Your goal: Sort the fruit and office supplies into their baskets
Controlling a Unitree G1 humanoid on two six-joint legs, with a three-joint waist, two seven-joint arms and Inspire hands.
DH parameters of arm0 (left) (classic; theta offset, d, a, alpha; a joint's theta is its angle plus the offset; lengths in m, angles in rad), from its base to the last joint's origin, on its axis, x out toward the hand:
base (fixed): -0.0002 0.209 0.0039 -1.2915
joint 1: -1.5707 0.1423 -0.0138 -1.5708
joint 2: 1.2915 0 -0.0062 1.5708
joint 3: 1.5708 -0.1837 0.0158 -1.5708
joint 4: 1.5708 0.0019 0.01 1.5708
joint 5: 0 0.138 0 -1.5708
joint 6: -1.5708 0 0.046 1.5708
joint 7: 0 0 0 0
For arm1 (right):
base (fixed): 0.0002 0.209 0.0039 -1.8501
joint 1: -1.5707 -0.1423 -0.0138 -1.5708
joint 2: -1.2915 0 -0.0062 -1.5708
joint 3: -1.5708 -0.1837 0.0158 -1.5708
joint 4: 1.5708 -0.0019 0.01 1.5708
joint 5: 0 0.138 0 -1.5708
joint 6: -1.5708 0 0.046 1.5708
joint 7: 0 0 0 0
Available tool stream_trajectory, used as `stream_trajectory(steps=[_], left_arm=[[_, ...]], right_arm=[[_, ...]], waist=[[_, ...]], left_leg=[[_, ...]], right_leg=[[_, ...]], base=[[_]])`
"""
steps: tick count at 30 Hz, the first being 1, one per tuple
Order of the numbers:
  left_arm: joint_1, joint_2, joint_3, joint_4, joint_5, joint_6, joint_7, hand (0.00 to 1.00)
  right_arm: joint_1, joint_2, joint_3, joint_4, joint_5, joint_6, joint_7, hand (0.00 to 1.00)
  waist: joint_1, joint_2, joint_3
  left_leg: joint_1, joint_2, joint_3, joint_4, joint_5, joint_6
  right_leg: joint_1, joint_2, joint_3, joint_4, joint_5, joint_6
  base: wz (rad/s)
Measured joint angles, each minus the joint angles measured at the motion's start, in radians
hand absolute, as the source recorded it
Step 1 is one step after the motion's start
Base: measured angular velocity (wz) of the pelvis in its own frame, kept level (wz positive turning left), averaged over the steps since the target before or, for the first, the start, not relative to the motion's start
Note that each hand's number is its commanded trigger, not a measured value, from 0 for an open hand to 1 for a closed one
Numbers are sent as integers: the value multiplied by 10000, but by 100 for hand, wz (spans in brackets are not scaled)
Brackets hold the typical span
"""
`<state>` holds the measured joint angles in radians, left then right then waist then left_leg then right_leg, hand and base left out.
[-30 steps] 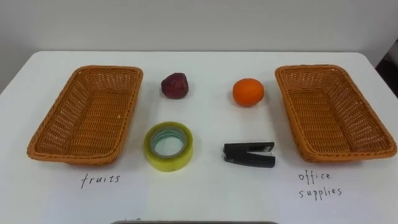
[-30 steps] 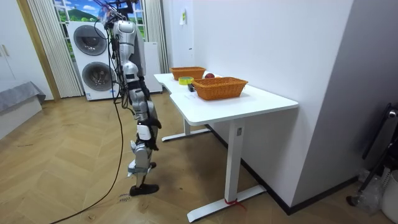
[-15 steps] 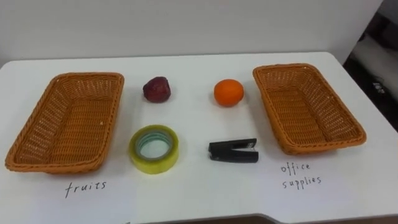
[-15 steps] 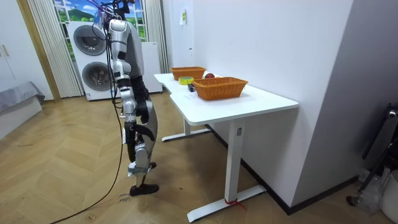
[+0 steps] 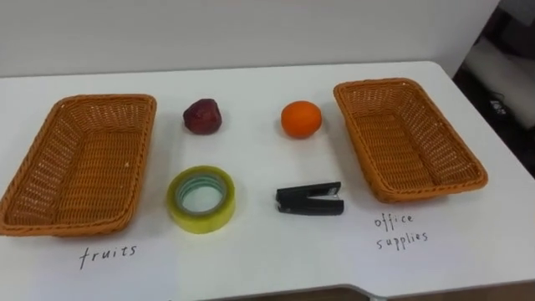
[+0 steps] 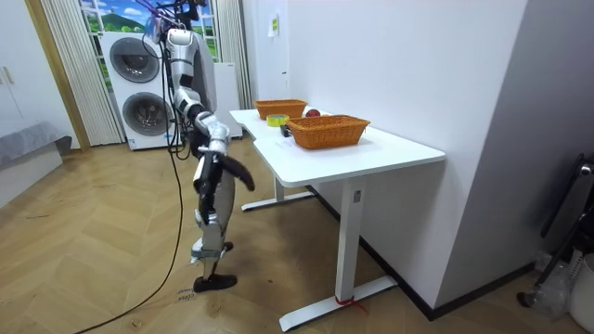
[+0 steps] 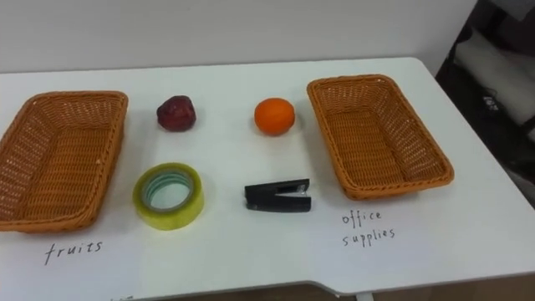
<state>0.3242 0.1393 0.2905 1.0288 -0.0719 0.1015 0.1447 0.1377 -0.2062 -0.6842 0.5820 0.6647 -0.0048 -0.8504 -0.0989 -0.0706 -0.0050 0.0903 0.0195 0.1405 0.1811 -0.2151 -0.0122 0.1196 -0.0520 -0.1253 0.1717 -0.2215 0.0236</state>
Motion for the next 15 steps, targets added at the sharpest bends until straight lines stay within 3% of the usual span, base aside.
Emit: stream_trajectory(steps=[6, 15], left_arm=[[-154, 0, -221, 137, -9, -313, 9, 0], [-158, 10, -245, 152, 174, -387, -10, 0]], right_arm=[[-182, -119, 532, -1902, -2357, -292, -1036, 0], [-216, -357, 1104, -4785, -4249, -503, -1256, 0]], waist=[[245, -41, 21], [529, -121, 79]], left_leg=[[-72, -2, 44, -15, 1, 0], [-297, 0, 52, -29, 3, 0]], right_leg=[[-92, -2, 34, -9, -2, 3], [-339, -8, -3, -7, -2, 4]], base=[[-2], [0]])
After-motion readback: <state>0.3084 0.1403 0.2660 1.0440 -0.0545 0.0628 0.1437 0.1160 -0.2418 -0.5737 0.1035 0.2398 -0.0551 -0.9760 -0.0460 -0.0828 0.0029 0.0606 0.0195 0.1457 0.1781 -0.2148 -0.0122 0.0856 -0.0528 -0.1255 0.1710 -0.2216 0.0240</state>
